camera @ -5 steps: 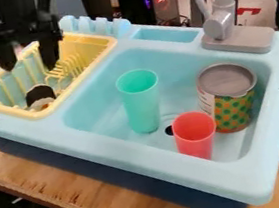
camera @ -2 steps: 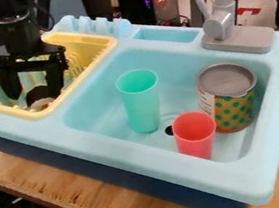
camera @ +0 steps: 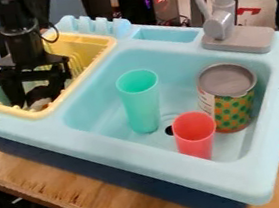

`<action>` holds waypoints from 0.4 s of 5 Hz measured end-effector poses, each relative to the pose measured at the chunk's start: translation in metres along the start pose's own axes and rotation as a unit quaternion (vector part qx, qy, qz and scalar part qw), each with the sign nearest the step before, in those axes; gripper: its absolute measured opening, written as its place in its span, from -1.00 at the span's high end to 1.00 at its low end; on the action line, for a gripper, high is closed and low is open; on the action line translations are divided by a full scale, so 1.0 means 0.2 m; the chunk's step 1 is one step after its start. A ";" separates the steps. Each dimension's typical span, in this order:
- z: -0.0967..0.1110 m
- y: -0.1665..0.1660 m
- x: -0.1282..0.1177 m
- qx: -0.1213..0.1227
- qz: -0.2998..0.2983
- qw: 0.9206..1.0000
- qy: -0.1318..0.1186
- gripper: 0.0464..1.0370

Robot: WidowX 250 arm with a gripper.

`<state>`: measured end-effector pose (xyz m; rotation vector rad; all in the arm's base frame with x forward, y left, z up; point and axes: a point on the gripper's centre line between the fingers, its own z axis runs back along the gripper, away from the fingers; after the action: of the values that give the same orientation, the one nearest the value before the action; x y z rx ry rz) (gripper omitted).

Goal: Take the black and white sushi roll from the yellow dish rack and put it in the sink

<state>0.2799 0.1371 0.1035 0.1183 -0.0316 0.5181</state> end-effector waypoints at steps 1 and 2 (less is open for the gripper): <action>-0.01 0.00 0.00 -0.001 -0.005 1.000 0.004 -0.28; 0.03 -0.02 0.00 -0.011 -0.032 0.999 0.011 -0.10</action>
<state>0.2824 0.1331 0.1081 0.0920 -0.0111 0.4558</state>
